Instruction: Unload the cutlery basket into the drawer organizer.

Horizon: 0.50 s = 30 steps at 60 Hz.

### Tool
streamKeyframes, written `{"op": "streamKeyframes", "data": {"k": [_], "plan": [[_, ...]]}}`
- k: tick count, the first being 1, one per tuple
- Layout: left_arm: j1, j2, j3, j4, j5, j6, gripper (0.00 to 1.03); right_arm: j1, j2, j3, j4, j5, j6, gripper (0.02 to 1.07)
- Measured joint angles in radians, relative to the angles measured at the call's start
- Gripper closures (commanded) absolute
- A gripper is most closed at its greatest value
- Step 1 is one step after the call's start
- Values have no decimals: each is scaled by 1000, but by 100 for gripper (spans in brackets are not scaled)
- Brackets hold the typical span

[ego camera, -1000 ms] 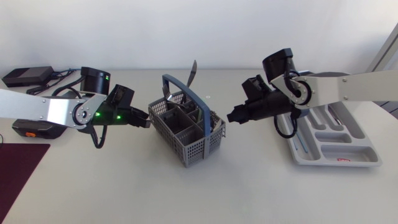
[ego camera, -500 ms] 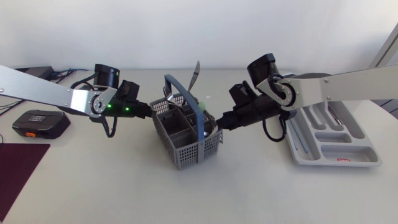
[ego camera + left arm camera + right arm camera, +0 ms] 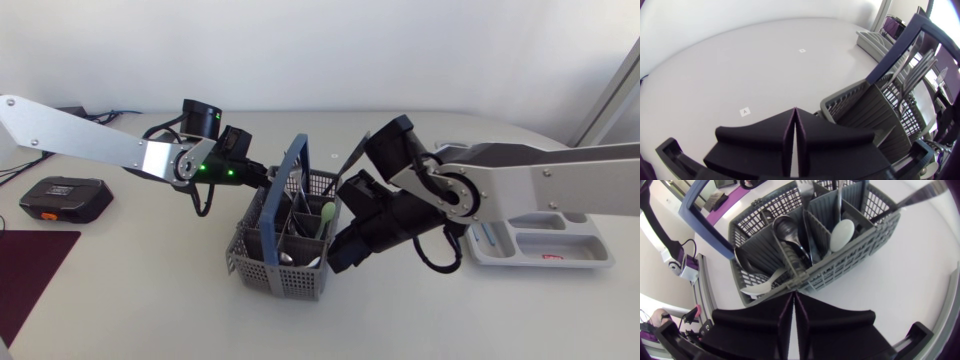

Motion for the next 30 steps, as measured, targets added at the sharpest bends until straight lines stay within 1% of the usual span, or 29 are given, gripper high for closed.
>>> {"op": "streamKeyframes", "data": {"k": [9, 15, 24, 30], "plan": [[10, -4, 10, -31, 16, 2, 100, -3, -42, -29, -6, 3, -19, 97], [52, -59, -11, -54, 43, 13, 100, -67, -119, -77, -8, 3, -42, 97], [150, -316, -141, -58, 69, 69, 100, -224, -187, -115, -5, -8, -85, 97], [172, -496, -222, -90, 115, 111, 100, -327, -175, -118, 26, -33, -98, 97]]}}
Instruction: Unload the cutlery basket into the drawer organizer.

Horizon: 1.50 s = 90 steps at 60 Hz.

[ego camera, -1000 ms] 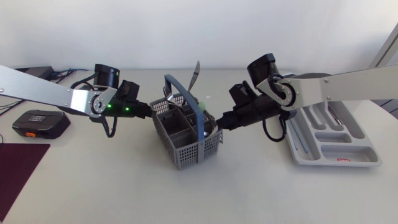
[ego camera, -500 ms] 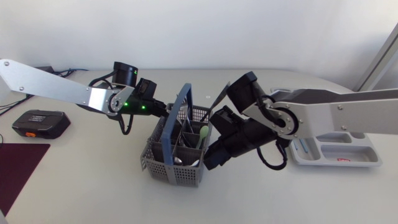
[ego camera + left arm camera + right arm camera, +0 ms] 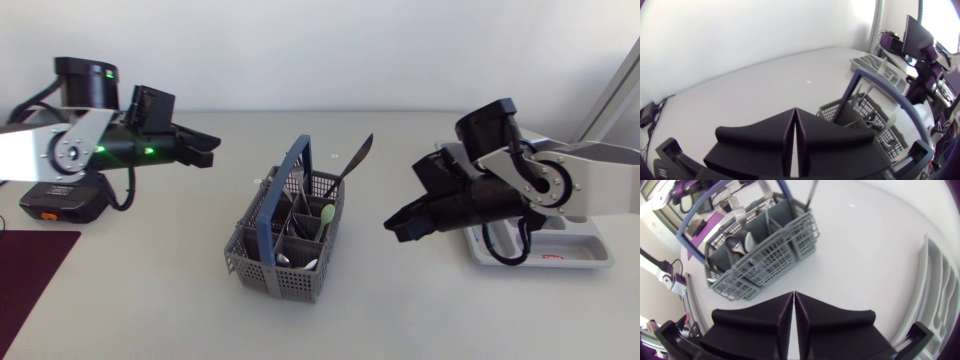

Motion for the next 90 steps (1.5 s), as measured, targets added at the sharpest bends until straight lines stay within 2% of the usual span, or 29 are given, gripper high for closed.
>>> {"op": "streamKeyframes", "data": {"k": [9, 19, 33, 48, 61, 73, 90], "plan": [[1, -197, -108, -117, 48, 87, 100, -98, 96, 25, 61, -25, -2, 97], [-3, -366, -241, -223, 84, 177, 100, -128, 245, 117, 107, -48, 29, 97], [-74, -482, -348, -288, 88, 241, 100, -129, 403, 287, 113, -51, 71, 96], [-158, -511, -395, -336, 88, 294, 100, -121, 530, 446, 94, -74, 106, 96], [-214, -501, -438, -352, 84, 338, 100, -113, 655, 605, -2, -148, 130, 96], [-248, -435, -438, -351, 34, 382, 100, -92, 737, 718, -86, -201, 145, 96], [-257, -260, -444, -201, -23, 404, 100, -53, 809, 818, -129, -223, 159, 96]]}}
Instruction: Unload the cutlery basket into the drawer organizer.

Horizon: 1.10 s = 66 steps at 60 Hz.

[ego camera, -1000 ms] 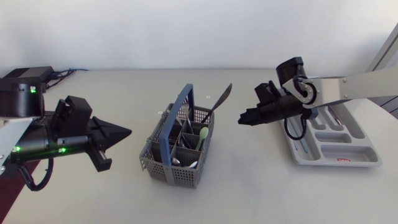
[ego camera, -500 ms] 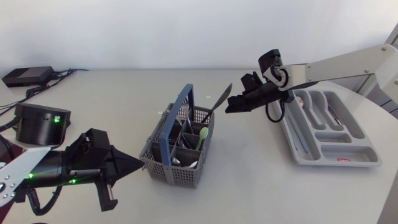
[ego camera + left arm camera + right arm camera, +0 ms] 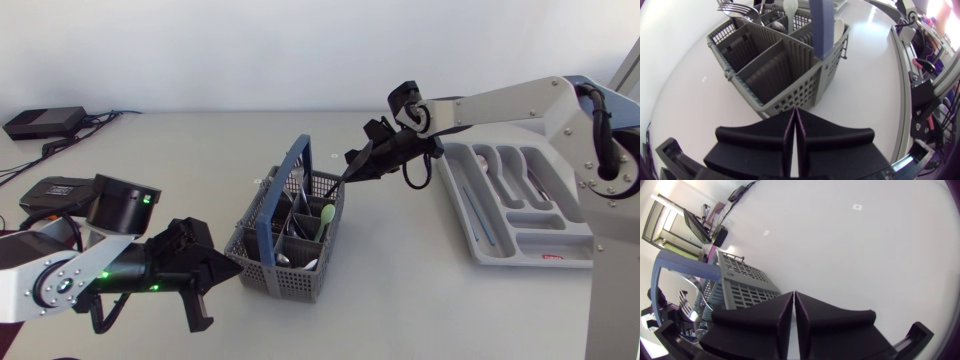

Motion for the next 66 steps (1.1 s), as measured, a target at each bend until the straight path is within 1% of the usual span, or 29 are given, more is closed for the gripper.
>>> {"op": "streamKeyframes", "data": {"k": [11, 24, 33, 44, 57, 66], "plan": [[-11, 80, 0, 126, -40, -1, 100, 13, 16, 0, -8, -22, 0, 96], [0, 143, 0, 201, -51, -8, 100, 10, 15, -8, -12, -58, -2, 96], [18, 188, 5, 266, -55, -13, 100, -17, -31, -89, -10, -82, -13, 96], [34, 265, 50, 321, -68, -34, 100, -48, -114, -224, -8, -101, -36, 96], [67, 383, 147, 375, -77, -59, 100, -78, -210, -364, 0, -109, -67, 96], [76, 445, 214, 387, -78, -72, 100, -86, -266, -449, 24, -111, -81, 96]]}}
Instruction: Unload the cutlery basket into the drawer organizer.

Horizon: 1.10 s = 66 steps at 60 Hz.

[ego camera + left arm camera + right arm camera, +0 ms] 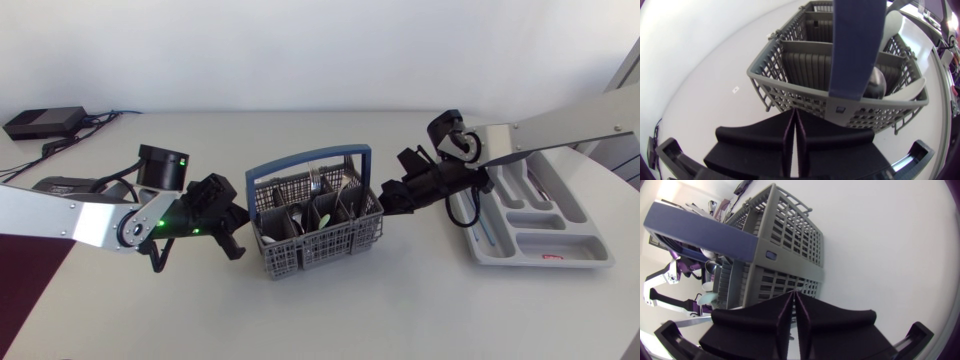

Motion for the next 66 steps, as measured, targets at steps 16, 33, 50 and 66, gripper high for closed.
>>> {"op": "streamKeyframes", "data": {"k": [16, 33, 50, 66], "plan": [[23, 68, 87, 15, 1, -15, 100, 14, -111, -126, 27, 5, 0, 96], [50, 106, 117, 23, 4, -16, 100, 58, -158, -189, 98, 93, 2, 96], [116, 40, 111, 18, 8, -28, 100, 63, -288, -272, 180, 207, -15, 92], [101, -351, 50, -154, 8, -70, 98, 21, -379, -343, 201, 241, -57, 84]]}}
